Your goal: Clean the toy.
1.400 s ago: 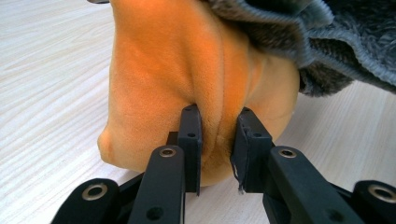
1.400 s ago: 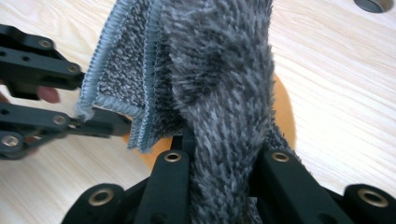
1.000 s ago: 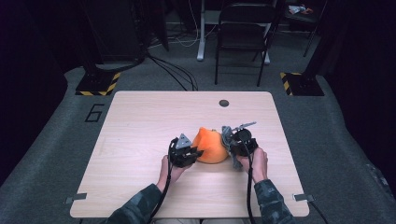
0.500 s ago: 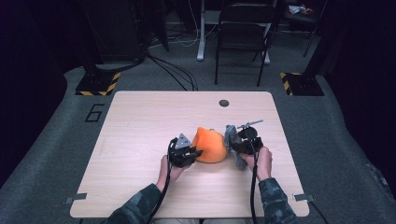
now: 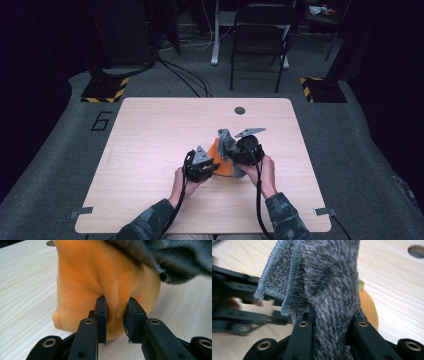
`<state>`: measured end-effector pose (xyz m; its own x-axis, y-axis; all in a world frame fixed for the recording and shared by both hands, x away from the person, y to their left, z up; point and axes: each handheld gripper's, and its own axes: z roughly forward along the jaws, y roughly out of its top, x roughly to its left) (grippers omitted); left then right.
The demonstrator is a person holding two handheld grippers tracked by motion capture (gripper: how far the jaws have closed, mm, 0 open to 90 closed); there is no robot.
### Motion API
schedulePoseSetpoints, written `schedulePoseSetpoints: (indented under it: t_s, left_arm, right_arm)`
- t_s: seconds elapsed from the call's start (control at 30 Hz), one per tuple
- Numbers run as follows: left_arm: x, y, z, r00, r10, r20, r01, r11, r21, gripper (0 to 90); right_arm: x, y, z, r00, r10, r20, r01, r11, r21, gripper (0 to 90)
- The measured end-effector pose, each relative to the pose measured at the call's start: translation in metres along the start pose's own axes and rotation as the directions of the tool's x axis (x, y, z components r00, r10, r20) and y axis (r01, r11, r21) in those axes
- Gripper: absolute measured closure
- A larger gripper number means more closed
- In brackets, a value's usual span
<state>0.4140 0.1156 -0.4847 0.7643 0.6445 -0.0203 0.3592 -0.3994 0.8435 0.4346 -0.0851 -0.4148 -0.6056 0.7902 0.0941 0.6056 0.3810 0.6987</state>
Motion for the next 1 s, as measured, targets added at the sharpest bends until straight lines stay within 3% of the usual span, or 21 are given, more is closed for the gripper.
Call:
schedulePoseSetpoints:
  t_s: [0.1,0.2,0.7,0.83,1.0]
  left_arm:
    - [0.002,0.000,0.000,1.0000,-0.002,0.001,0.002,1.0000,-0.006,73.6]
    - [0.001,0.000,0.000,1.0000,-0.007,0.001,0.007,1.0000,-0.003,73.6]
    - [0.004,-0.001,0.002,0.9998,-0.019,0.001,0.019,0.9997,-0.017,73.5]
    - [0.005,-0.002,0.002,0.9996,-0.029,0.003,0.029,0.9994,-0.016,73.5]
    - [0.006,-0.001,0.002,0.9998,-0.017,0.004,0.017,0.9998,-0.009,73.5]
  right_arm:
    - [-0.004,-0.001,0.002,0.9998,-0.016,0.009,0.016,1.000,0.009,76.6]
    - [-0.003,-0.002,0.002,0.9975,-0.043,0.056,0.042,0.999,0.024,76.3]
    - [-0.030,-0.017,0.006,0.9983,0.033,0.049,-0.036,0.998,0.059,74.7]
    - [-0.038,-0.022,0.009,0.9975,0.063,0.031,-0.064,0.997,0.041,74.8]
    - [-0.042,-0.025,0.008,0.9970,0.062,0.046,-0.065,0.996,0.063,74.9]
